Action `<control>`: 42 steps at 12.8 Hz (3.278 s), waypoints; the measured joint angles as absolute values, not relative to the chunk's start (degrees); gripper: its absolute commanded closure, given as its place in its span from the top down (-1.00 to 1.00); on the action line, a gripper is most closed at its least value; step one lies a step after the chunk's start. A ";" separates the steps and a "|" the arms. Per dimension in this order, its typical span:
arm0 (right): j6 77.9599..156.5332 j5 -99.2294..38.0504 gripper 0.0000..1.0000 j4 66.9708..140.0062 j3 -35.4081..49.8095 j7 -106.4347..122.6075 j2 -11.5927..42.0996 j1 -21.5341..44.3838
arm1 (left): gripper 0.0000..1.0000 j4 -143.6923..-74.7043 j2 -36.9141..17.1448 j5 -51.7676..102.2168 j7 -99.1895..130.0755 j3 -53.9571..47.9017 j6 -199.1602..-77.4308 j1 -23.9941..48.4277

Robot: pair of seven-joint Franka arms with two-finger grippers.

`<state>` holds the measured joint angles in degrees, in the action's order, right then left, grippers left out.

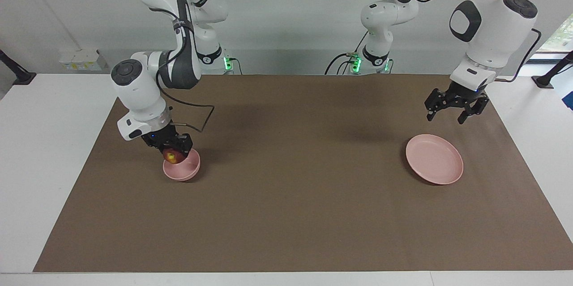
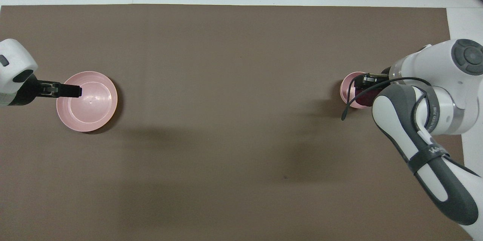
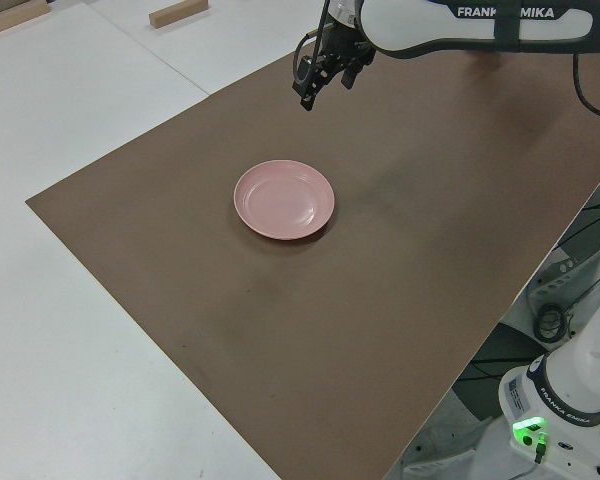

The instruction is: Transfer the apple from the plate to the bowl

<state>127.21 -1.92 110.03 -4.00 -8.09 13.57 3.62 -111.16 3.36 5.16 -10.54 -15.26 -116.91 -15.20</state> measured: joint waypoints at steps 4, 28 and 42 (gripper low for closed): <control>127.77 -1.92 -1.00 110.04 -3.76 -8.09 14.90 3.56 | 1.00 -106.70 2.23 4.89 -10.54 -15.30 -112.57 -15.29; 102.73 0.17 1.00 100.55 -3.39 -8.09 0.13 4.78 | 1.00 -81.65 1.83 1.12 -10.17 3.68 -80.28 4.03; 88.67 -0.04 1.00 91.13 -3.92 -1.52 -3.01 3.05 | 1.00 -81.64 2.05 1.12 -10.16 3.63 -80.09 4.04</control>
<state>88.67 -0.04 91.13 -3.92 -1.52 -3.01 3.05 -81.64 2.05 1.12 -10.16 3.63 -80.09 4.04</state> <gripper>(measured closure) 0.000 0.000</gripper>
